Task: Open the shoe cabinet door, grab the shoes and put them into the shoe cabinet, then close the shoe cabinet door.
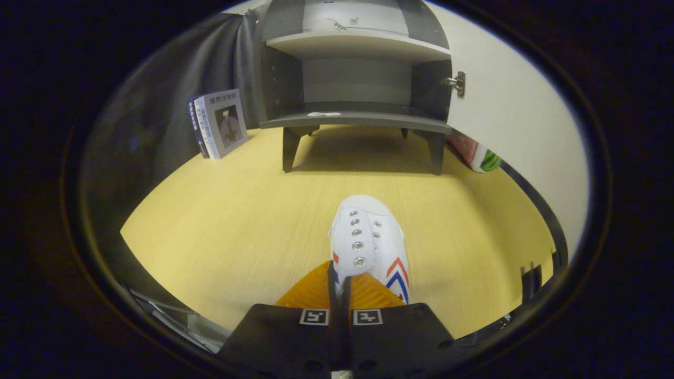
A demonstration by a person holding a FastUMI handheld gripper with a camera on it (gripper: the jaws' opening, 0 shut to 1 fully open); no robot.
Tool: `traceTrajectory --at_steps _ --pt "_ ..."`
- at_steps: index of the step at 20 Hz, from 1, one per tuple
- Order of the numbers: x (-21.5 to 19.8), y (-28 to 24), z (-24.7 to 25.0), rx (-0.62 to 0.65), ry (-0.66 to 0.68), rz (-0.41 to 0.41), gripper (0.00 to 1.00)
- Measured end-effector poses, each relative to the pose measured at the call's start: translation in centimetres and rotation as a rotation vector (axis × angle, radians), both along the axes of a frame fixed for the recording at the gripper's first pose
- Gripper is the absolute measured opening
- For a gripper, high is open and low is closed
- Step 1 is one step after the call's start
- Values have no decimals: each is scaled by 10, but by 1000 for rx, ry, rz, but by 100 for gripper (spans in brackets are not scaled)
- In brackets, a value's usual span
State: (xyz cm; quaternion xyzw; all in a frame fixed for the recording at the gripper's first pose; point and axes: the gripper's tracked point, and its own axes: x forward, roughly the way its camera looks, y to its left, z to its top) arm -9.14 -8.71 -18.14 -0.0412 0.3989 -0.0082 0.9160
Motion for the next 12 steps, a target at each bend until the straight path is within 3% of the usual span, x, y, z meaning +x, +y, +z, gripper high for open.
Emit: traceTrajectory --at_steps 7,12 --pt "34 -11 58 -7 -102 -86 2" --pt "74 -11 137 -26 -233 -123 2"
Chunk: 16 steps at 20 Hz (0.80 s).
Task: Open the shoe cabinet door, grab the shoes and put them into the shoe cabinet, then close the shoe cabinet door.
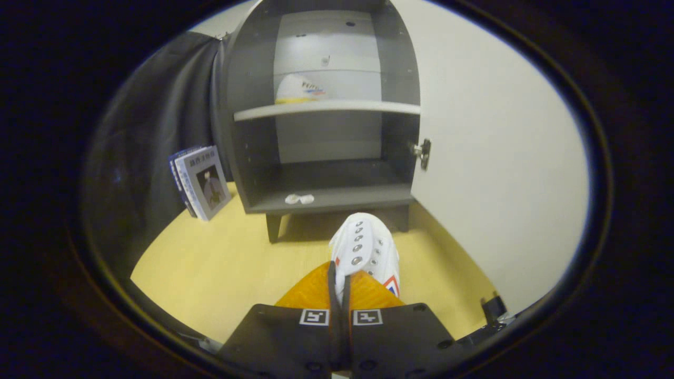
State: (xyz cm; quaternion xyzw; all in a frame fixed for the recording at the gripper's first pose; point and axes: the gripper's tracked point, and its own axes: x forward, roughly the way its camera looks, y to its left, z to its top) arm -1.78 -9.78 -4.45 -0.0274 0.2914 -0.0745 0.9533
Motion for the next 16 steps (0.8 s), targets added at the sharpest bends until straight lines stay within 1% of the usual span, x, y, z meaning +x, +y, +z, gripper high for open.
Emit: traceTrajectory --at_steps 5,9,12,16 --pt "38 7 87 -6 -160 -37 2" --pt "63 14 145 -20 -260 -42 2" --pt "88 19 177 -26 -305 -21 2" --pt "134 25 202 -50 -336 41 2"
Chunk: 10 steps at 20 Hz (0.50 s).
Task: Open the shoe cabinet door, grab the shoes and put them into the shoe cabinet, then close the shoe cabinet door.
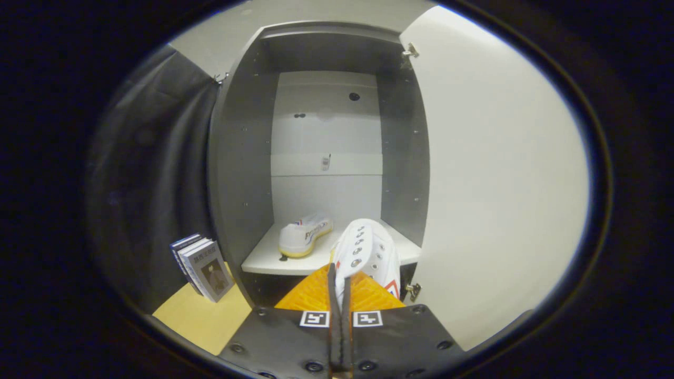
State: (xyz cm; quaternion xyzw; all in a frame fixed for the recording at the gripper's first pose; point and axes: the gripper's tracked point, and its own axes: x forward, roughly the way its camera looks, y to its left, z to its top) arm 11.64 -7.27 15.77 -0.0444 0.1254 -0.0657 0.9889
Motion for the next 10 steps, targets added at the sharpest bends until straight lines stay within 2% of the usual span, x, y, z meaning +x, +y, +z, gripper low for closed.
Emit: traceTrajectory --at_steps 5,10 --pt "80 -2 11 -5 13 55 2" --pt "150 -16 -2 3 40 56 2"
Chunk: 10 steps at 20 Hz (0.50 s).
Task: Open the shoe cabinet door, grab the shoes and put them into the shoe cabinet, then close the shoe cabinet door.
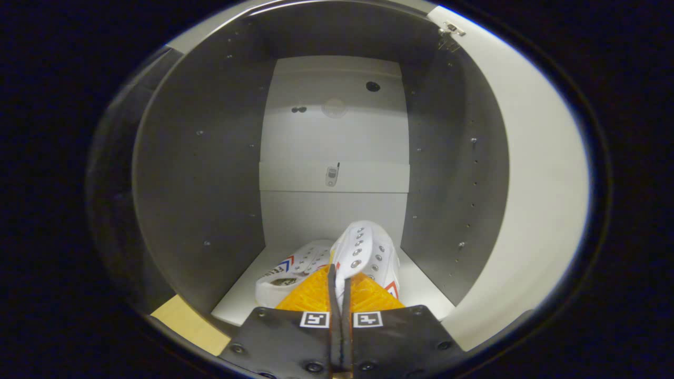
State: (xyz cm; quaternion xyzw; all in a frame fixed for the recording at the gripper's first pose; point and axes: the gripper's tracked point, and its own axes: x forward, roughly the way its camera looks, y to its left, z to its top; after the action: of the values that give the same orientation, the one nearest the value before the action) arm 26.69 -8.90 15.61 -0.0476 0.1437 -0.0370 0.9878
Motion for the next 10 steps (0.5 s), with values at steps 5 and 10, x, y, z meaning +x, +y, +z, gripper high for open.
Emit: traceTrajectory --at_steps 5,10 --pt "46 -15 -20 -6 30 -34 2" --pt "62 -21 -40 -31 84 -40 2"
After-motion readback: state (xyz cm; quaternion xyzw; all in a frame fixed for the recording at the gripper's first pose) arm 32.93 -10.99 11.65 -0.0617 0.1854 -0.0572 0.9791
